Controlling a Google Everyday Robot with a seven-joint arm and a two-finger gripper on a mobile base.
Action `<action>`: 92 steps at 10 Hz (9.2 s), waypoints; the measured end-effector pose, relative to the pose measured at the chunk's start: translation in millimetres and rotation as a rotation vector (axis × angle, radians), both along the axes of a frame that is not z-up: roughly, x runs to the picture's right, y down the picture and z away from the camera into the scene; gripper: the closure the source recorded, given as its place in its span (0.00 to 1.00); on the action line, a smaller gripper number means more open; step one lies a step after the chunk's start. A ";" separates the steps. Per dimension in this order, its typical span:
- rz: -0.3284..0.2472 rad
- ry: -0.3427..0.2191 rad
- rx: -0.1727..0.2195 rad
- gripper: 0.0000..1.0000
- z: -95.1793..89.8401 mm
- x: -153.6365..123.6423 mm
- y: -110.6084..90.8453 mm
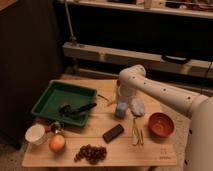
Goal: Wipe red bowl with sponge
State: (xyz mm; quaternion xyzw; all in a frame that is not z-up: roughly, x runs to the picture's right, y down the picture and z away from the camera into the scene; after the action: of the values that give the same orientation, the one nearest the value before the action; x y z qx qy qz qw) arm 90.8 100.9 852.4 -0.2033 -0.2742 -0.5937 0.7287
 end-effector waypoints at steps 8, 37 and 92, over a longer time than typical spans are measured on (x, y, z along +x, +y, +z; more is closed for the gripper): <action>0.090 -0.063 -0.007 0.20 20.1 1.6 10.7; 0.271 0.086 0.058 1.00 -192.7 135.8 77.1; 0.133 0.110 -0.147 1.00 -135.2 151.4 72.3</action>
State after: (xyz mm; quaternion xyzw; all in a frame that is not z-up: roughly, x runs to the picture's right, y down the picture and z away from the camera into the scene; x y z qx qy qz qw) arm 242.2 173.2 717.2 -0.2698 -0.2896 -0.5105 0.7634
